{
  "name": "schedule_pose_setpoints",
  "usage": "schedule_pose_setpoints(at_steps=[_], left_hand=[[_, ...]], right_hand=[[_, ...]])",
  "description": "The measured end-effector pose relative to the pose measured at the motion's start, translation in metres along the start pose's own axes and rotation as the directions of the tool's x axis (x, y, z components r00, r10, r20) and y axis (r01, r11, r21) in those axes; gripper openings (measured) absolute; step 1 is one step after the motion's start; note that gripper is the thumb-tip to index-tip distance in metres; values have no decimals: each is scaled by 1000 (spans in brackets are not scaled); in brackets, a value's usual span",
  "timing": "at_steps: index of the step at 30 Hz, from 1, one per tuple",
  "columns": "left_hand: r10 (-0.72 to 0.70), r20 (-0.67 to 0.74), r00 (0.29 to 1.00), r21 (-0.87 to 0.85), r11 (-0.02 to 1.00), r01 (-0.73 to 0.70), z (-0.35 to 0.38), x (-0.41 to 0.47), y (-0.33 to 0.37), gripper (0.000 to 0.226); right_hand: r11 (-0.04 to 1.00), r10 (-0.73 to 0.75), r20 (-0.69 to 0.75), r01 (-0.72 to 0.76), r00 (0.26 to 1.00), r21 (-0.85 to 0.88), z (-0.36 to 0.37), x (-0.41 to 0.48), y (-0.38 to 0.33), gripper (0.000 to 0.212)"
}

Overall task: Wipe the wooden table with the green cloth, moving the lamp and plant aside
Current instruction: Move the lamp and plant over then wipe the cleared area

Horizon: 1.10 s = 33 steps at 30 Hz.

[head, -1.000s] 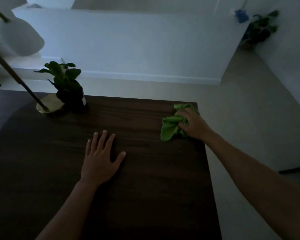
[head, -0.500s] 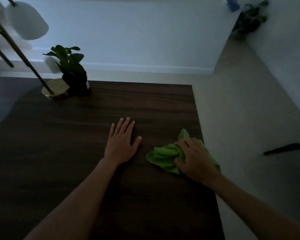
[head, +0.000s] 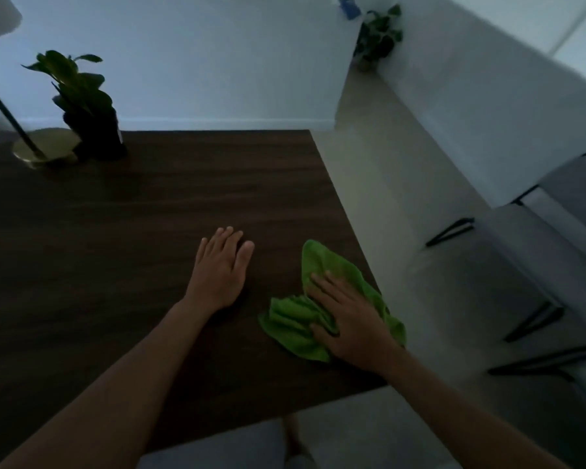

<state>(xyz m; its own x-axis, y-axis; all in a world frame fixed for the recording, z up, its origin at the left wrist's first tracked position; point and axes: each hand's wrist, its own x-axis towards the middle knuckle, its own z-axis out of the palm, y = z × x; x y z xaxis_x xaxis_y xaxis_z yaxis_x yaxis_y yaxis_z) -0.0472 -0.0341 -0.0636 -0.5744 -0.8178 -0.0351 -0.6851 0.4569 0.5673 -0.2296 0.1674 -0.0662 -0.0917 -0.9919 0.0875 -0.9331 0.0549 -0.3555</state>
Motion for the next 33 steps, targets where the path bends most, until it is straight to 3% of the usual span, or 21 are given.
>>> schedule_pose_setpoints(at_steps=[2, 5, 9, 10, 12, 15, 17, 21, 25, 29, 33], left_hand=[[22, 24, 999, 42, 999, -23, 1, -8, -3, 59], [38, 23, 999, 77, 996, -40, 4, -18, -3, 60], [65, 17, 998, 110, 992, -66, 9, -31, 1, 60], [67, 6, 998, 105, 992, -68, 9, -33, 0, 60], [72, -6, 997, 73, 995, -71, 9, -38, -1, 59], [74, 27, 997, 42, 996, -75, 5, -45, -2, 58], [86, 39, 996, 48, 995, -88, 4, -52, -2, 58], [85, 61, 995, 29, 996, -87, 1, -65, 0, 57], [67, 63, 996, -31, 997, -65, -4, -80, 2, 59], [58, 70, 996, -21, 998, -57, -12, -94, -4, 61], [37, 50, 998, 23, 999, -38, -26, -94, -2, 59]], right_hand=[[998, 56, -84, -57, 995, -12, -7, -22, 18, 45], [962, 259, -183, -269, 949, -36, -13, -11, 31, 36], [786, 573, -305, -616, 761, -61, 9, 7, -8, 39], [789, 578, -292, -613, 762, -41, 19, 4, -26, 47], [884, 448, -206, -465, 870, -43, 35, -19, -59, 60], [957, 267, -196, -283, 944, -62, 35, -61, -70, 55], [951, 274, -264, -302, 925, -70, 28, -72, -59, 48], [891, 434, -211, -452, 876, -47, 17, -39, -47, 52], [793, 594, -234, -609, 770, 7, 25, -8, -52, 74], [819, 567, -154, -573, 809, 3, 28, -13, -66, 97], [810, 586, -361, -525, 725, 262, 20, -15, -76, 77]])
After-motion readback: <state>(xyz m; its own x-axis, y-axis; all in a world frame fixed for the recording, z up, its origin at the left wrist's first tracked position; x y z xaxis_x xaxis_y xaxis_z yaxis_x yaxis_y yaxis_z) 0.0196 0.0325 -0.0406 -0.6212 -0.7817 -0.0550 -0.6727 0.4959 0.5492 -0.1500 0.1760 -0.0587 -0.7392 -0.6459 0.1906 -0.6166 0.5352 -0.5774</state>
